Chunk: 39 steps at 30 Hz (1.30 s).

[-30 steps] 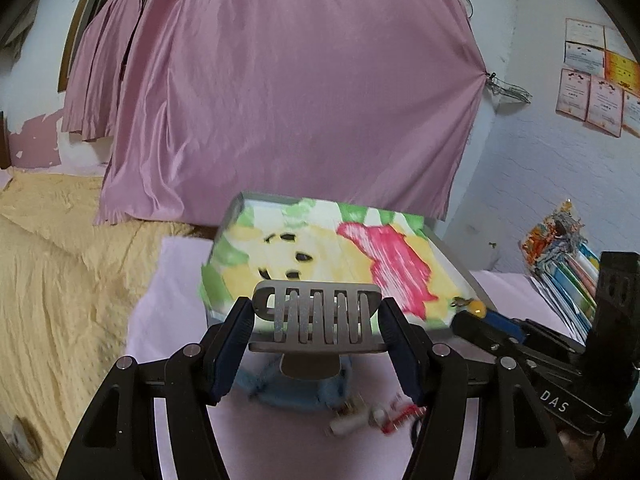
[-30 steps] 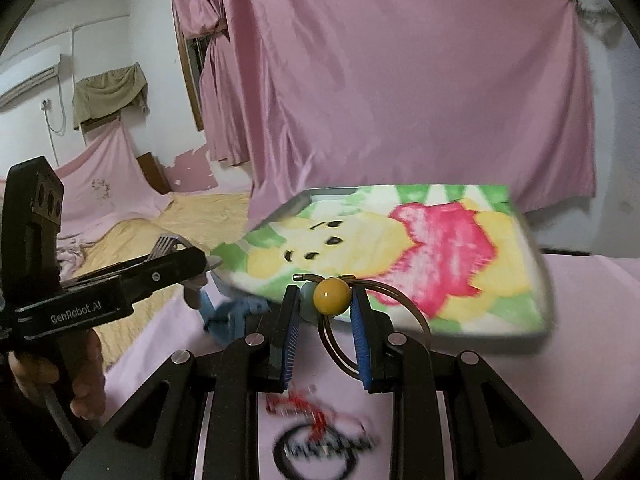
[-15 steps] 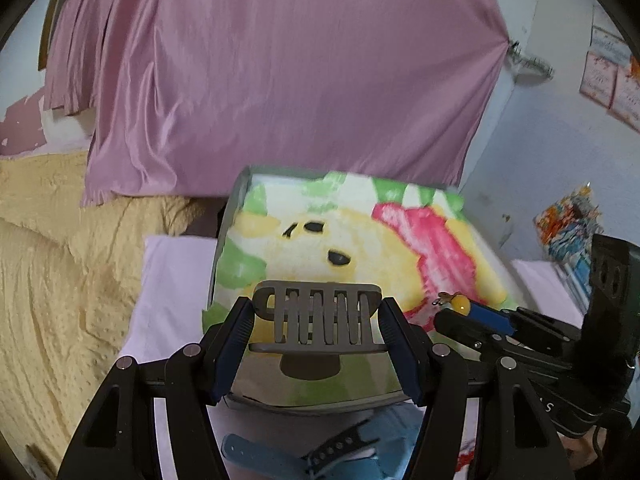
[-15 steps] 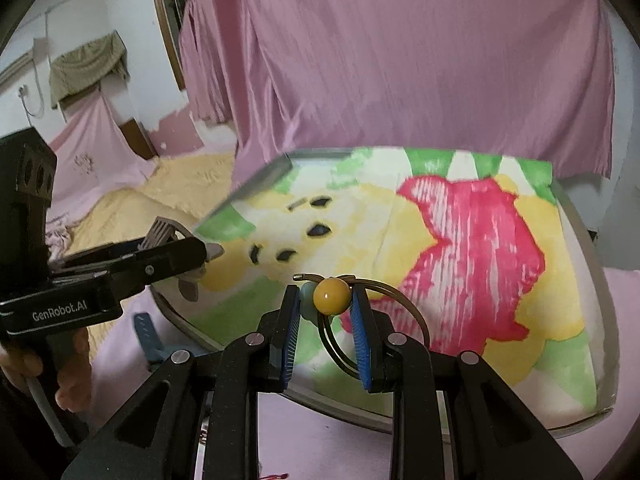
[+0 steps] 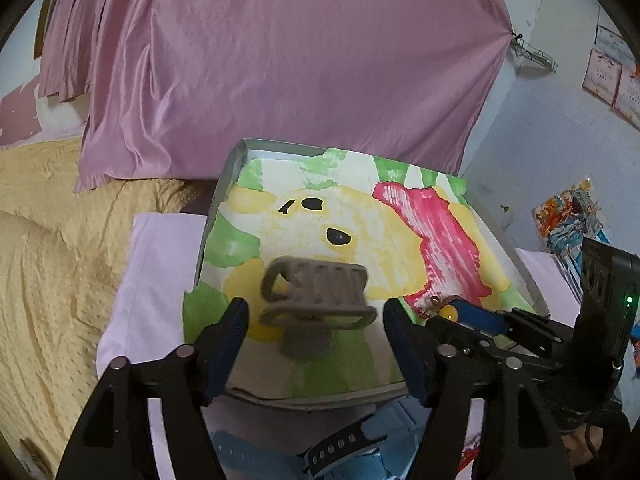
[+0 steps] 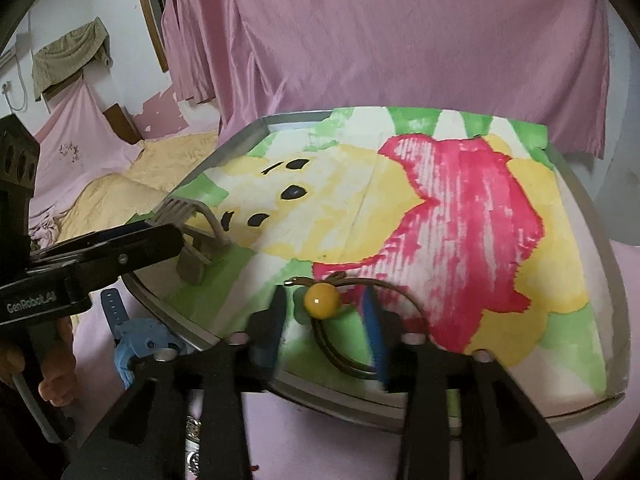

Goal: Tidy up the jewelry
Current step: 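Carry the hair tie and claw clip into the grey tray and release both, then open both tools and withdraw them from the tray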

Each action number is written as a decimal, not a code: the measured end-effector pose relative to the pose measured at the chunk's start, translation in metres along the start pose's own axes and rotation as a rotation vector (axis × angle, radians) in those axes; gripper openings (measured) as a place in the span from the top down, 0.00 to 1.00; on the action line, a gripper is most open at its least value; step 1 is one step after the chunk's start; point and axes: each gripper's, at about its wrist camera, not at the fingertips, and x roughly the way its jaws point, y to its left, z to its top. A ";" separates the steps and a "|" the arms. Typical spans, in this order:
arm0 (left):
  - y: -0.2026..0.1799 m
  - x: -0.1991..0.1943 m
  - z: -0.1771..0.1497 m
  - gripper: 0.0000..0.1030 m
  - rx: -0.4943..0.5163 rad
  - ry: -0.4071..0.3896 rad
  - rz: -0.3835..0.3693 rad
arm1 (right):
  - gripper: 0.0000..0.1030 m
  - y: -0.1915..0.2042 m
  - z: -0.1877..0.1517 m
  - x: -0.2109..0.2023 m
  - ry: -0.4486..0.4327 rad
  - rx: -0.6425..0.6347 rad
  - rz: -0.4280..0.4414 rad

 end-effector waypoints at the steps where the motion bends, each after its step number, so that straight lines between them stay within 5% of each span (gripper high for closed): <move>1: 0.000 -0.001 0.000 0.33 0.001 -0.004 0.001 | 0.58 -0.001 -0.001 -0.002 -0.006 0.002 0.002; 6: -0.004 -0.014 -0.005 0.27 -0.003 -0.050 0.013 | 0.56 -0.002 -0.007 -0.021 -0.061 0.000 -0.014; 16: -0.013 -0.077 -0.037 0.04 -0.009 -0.286 0.045 | 0.18 0.006 -0.034 -0.096 -0.305 -0.024 -0.080; 29: -0.035 -0.129 -0.092 0.00 0.078 -0.450 0.138 | 0.10 0.019 -0.089 -0.173 -0.528 -0.030 -0.151; 39: -0.045 -0.144 -0.121 0.00 0.139 -0.477 0.160 | 0.10 0.016 -0.123 -0.185 -0.539 -0.013 -0.185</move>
